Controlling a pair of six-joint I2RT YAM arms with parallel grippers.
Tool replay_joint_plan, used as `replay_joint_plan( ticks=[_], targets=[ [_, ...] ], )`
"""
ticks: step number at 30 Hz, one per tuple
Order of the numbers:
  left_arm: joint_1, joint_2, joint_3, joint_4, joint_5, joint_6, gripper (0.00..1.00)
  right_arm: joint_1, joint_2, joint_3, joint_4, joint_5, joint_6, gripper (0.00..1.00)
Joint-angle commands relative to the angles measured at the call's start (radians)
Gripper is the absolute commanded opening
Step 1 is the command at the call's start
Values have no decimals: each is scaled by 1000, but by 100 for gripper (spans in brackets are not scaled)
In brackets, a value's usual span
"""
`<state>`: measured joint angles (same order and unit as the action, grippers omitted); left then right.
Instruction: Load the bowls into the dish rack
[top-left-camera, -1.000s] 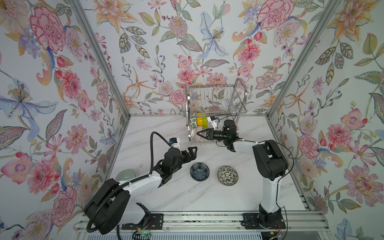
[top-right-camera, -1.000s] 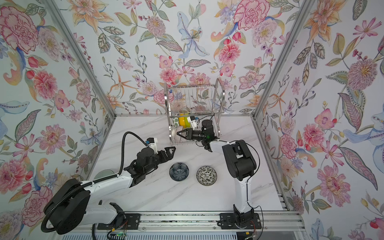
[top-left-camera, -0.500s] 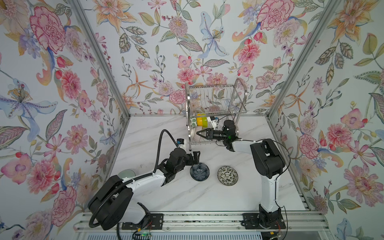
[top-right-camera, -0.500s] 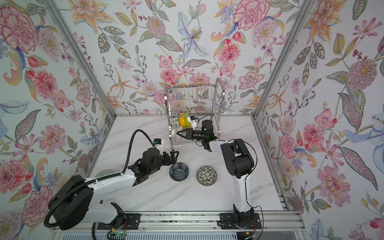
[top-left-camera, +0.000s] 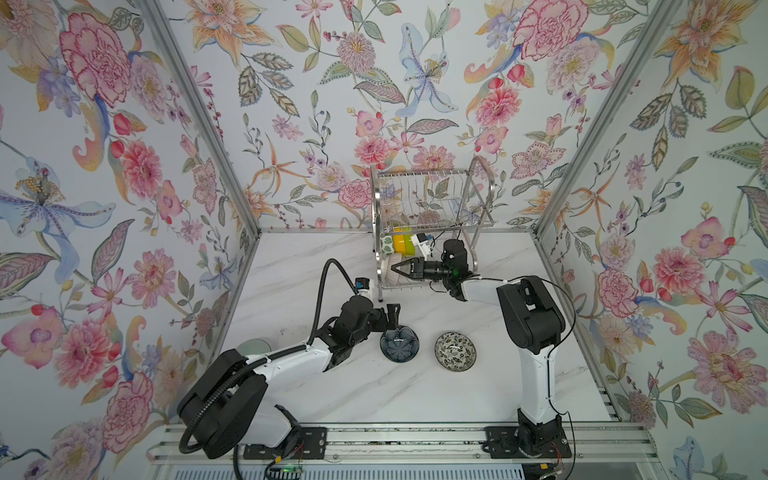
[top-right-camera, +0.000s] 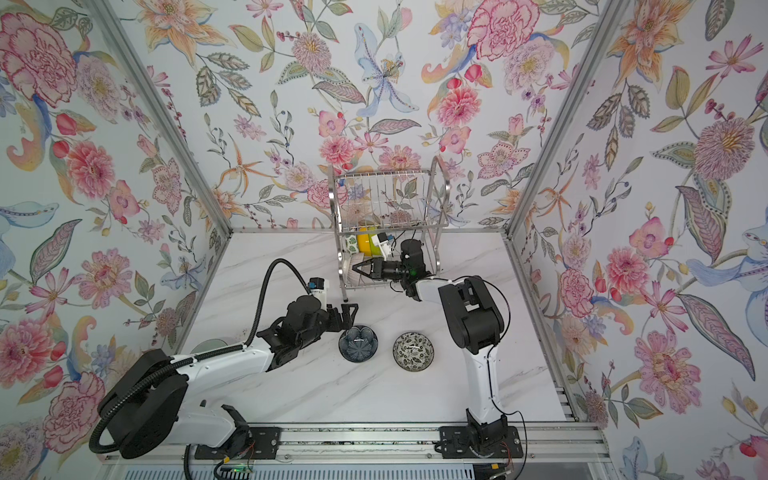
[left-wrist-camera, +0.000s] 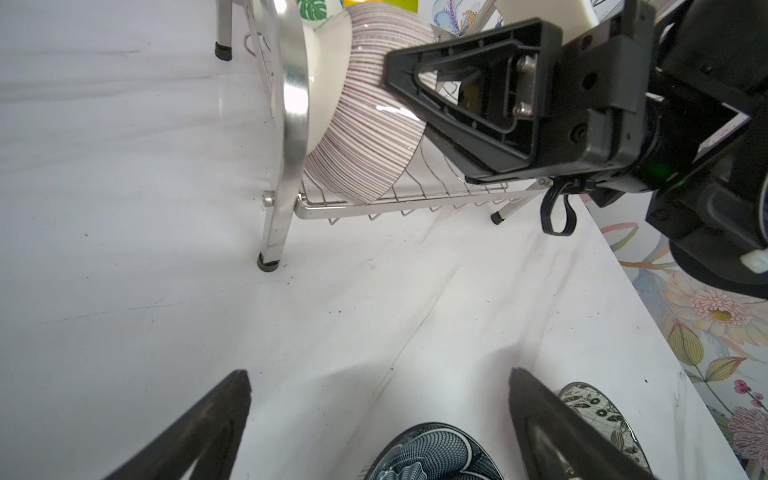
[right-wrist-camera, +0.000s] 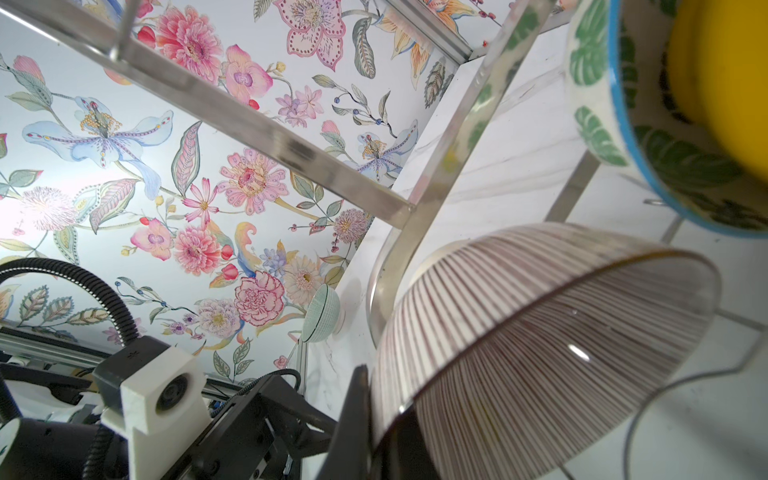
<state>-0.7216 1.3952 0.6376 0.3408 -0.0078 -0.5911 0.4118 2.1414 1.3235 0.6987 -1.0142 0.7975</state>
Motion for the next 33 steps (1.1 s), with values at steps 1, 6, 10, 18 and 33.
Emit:
replay_joint_plan(
  ticks=[1,6,10,18,33],
  targets=[
    [-12,-12,8,-8,-26,8,99,1,12,41,-23,-12,-54,0],
    [-11,-28,8,-23,-37,14,99,3,14,63,-82,5,-91,0],
    [-11,-41,0,-26,-45,17,99,5,5,86,-208,35,-181,0],
    [-12,-50,-10,-29,-47,11,99,15,8,143,-394,76,-300,0],
    [-10,-67,-16,-40,-63,16,99,16,20,157,-490,105,-364,0]
  ],
)
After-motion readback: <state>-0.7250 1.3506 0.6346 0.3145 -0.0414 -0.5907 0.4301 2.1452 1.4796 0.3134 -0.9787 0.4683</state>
